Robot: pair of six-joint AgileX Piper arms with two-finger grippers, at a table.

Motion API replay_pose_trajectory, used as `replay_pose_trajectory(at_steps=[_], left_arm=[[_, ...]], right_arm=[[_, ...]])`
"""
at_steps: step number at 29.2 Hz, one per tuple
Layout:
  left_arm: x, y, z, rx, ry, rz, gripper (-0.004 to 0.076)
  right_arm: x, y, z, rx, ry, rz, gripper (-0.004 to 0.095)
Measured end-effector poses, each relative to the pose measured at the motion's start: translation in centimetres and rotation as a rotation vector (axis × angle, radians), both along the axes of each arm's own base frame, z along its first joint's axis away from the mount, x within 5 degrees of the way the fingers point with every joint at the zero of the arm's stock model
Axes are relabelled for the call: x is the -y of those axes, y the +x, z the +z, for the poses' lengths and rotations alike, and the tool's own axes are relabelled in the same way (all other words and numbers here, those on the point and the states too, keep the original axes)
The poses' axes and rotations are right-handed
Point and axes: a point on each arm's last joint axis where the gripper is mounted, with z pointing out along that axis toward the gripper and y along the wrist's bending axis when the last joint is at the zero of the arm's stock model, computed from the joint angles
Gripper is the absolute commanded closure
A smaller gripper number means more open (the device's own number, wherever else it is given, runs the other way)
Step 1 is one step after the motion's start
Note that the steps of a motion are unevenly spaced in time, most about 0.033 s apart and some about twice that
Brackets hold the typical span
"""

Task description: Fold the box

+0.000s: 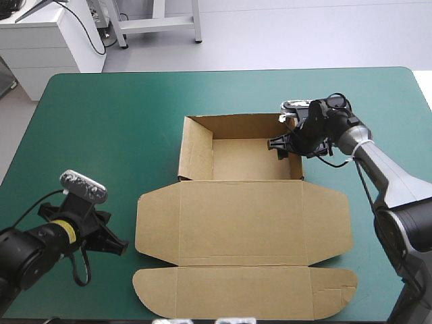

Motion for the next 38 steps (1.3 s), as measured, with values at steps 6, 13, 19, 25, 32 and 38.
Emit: replay_pose_trajectory(at_steps=[6,13,19,25,32,38], left_arm=[[-1.2,-2.7,-2.8,0.030,-0.057,-0.006,0.0731],[-1.8,-3.9,-3.3,0.109,-0.103,-0.014,0.0731],[-1.9,-4.0,-3.2,0.125,-0.118,-0.010,0.0731],[-1.8,-4.0,-3.2,0.126,-0.119,-0.010,0.0731],[-1.8,-4.0,-3.1,0.129,-0.120,-0.011,0.0731],[-1.8,-3.9,-3.1,0.132,-0.122,-0.010,0.0731]], right_arm=[[-0.3,0.2,-0.8,-0.025,0.012,0.013,0.0701],[0.3,0.9,1.0,0.006,-0.035,0.033,0.0929],[5.2,2.8,7.2,0.144,-0.111,-0.028,0.0929],[17.0,2.7,10.9,0.220,-0.210,-0.275,0.0929],[26.9,1.5,8.6,0.146,-0.247,-0.458,0.0929],[30.2,2.4,4.2,0.041,-0.228,-0.485,0.0798]])
